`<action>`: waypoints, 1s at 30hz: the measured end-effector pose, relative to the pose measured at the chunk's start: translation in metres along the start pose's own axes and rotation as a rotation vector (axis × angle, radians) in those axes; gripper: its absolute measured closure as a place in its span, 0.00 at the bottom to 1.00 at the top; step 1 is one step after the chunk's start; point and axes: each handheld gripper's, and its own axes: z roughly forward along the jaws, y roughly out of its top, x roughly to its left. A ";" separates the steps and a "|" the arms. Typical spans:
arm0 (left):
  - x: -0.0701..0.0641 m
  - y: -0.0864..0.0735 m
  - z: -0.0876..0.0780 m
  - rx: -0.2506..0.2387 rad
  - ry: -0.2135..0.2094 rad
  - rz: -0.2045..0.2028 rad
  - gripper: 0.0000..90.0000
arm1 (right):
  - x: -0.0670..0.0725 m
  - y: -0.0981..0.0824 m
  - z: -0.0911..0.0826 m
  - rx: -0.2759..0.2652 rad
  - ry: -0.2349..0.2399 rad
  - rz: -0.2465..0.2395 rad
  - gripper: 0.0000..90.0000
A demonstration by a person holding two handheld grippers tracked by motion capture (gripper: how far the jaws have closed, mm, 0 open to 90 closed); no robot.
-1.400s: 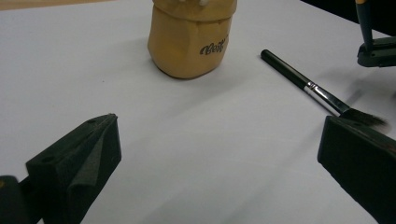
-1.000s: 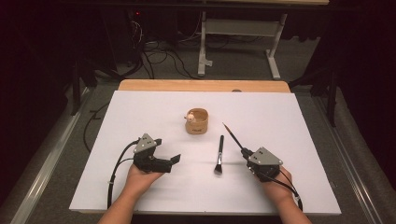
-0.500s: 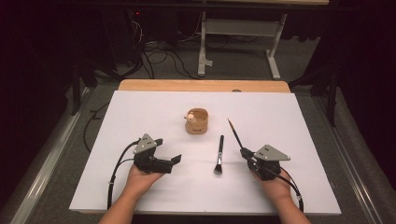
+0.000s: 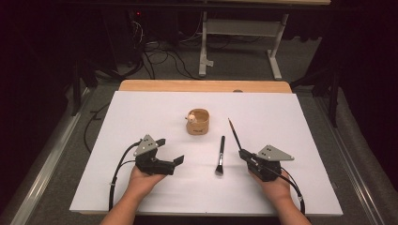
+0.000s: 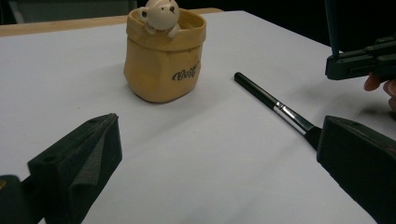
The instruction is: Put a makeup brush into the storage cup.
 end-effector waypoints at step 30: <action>-0.026 0.022 0.014 -0.047 -0.079 0.036 0.01 | 0.030 0.012 0.005 -0.042 0.045 -0.097 0.97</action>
